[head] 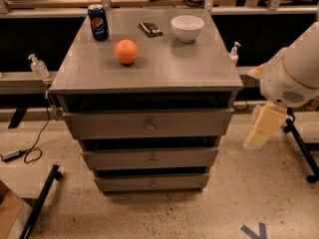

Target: Open bottom drawer

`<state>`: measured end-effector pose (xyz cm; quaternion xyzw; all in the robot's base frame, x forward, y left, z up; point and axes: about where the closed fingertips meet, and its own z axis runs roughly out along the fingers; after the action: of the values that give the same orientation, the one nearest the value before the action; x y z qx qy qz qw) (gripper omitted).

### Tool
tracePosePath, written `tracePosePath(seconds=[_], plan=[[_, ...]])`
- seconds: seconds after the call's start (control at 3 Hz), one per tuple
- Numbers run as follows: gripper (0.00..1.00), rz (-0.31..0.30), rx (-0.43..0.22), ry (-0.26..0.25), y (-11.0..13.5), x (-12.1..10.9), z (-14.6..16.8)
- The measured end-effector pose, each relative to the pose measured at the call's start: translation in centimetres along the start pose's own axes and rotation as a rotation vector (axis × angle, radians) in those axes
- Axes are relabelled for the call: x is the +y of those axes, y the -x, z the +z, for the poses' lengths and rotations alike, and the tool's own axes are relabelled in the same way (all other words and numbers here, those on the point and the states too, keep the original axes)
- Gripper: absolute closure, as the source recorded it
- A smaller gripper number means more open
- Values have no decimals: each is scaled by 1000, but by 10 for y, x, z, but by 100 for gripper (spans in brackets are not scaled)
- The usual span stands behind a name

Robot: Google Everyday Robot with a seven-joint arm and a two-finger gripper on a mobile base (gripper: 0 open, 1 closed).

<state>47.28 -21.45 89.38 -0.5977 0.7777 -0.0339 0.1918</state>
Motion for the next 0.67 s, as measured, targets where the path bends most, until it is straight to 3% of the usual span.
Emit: tracePosePath(seconds=[0.33,0.67], plan=[[0,2,-10,-17,2,-4,3],[0,38,-16,31,2,1,19]])
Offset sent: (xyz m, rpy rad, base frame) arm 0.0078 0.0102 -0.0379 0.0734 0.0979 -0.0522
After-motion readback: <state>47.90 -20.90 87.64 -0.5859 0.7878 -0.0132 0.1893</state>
